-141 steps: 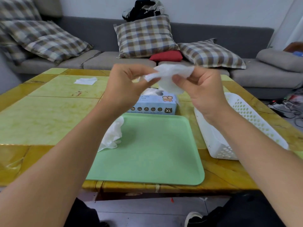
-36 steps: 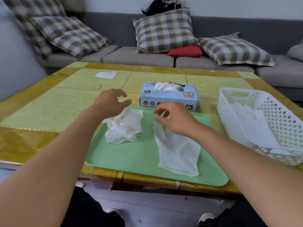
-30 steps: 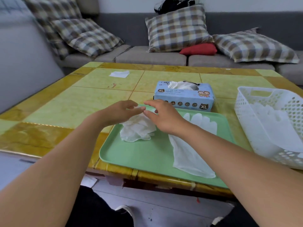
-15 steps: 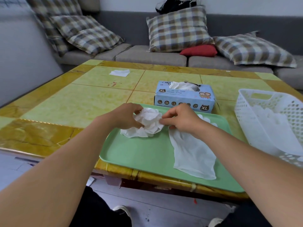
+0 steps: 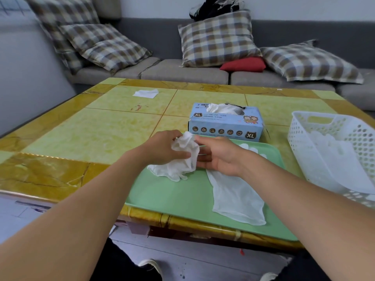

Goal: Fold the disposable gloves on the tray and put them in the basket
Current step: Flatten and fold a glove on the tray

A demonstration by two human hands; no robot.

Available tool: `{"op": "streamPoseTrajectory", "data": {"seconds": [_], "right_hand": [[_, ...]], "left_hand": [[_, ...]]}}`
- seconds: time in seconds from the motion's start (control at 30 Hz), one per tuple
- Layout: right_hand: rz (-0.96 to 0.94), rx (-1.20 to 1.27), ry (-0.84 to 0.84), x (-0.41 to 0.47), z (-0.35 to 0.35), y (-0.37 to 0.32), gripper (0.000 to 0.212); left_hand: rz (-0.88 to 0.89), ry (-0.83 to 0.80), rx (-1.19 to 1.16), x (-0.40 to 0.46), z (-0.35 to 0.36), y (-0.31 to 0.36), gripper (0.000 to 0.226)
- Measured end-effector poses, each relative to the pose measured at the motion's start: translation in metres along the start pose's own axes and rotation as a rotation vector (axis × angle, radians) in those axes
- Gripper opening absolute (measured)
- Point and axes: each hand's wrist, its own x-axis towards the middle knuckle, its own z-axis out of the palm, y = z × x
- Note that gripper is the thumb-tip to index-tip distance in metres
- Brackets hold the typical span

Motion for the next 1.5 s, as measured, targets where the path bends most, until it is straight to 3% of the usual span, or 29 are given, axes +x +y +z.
{"op": "streamPoseTrajectory", "data": {"seconds": [0.07, 0.17, 0.27, 0.47, 0.67, 0.77, 0.87, 0.93, 1.0, 1.07, 1.13, 1.27, 1.3, 1.4, 1.5], "right_hand": [[-0.004, -0.017, -0.027, -0.002, 0.005, 0.002, 0.030], [-0.060, -0.062, 0.124, 0.005, 0.008, 0.007, 0.040], [-0.049, -0.071, 0.168, 0.005, 0.005, 0.003, 0.036], [-0.149, 0.048, 0.162, -0.020, -0.025, -0.032, 0.030], [-0.420, 0.480, 0.068, -0.082, -0.064, -0.073, 0.028], [-0.416, 0.572, 0.049, -0.086, -0.070, -0.071, 0.036], [-0.360, 0.550, 0.063, -0.075, -0.063, -0.064, 0.030], [-0.331, 0.510, 0.086, -0.072, -0.056, -0.061, 0.023], [-0.322, 0.457, 0.104, -0.069, -0.047, -0.058, 0.020], [-0.330, 0.347, 0.168, -0.068, -0.042, -0.056, 0.018], [-0.343, 0.248, 0.237, -0.071, -0.044, -0.054, 0.018], [-0.202, -0.040, 0.082, -0.086, -0.054, -0.044, 0.057], [-0.176, -0.106, 0.085, -0.087, -0.054, -0.041, 0.055], [-0.258, -0.107, 0.238, -0.084, -0.060, -0.040, 0.022], [-0.337, -0.037, 0.273, -0.084, -0.073, -0.045, 0.019]], "left_hand": [[0.005, 0.025, -0.019, 0.004, 0.001, 0.001, 0.046], [0.010, 0.029, -0.033, 0.006, -0.007, 0.004, 0.036], [0.021, 0.069, 0.029, 0.006, -0.013, -0.002, 0.023], [-0.077, 0.145, 0.085, 0.003, -0.017, -0.024, 0.022], [-0.150, 0.027, 0.114, 0.004, -0.018, -0.023, 0.035], [-0.165, -0.015, 0.129, 0.000, -0.027, -0.003, 0.079], [0.024, 0.046, -0.243, -0.014, -0.034, 0.042, 0.097], [0.125, -0.054, -0.497, -0.024, -0.029, 0.075, 0.099], [0.184, -0.122, -0.533, -0.024, -0.014, 0.095, 0.085], [0.178, -0.125, -0.520, -0.022, -0.007, 0.106, 0.045], [0.129, -0.144, -0.634, -0.018, -0.006, 0.107, 0.023], [0.015, -0.164, -0.985, -0.015, -0.007, 0.109, 0.022], [-0.004, -0.165, -1.042, -0.013, -0.006, 0.109, 0.022], [-0.012, -0.158, -1.081, -0.009, -0.006, 0.110, 0.021], [-0.038, -0.099, -1.080, -0.006, -0.010, 0.105, 0.029]]}}
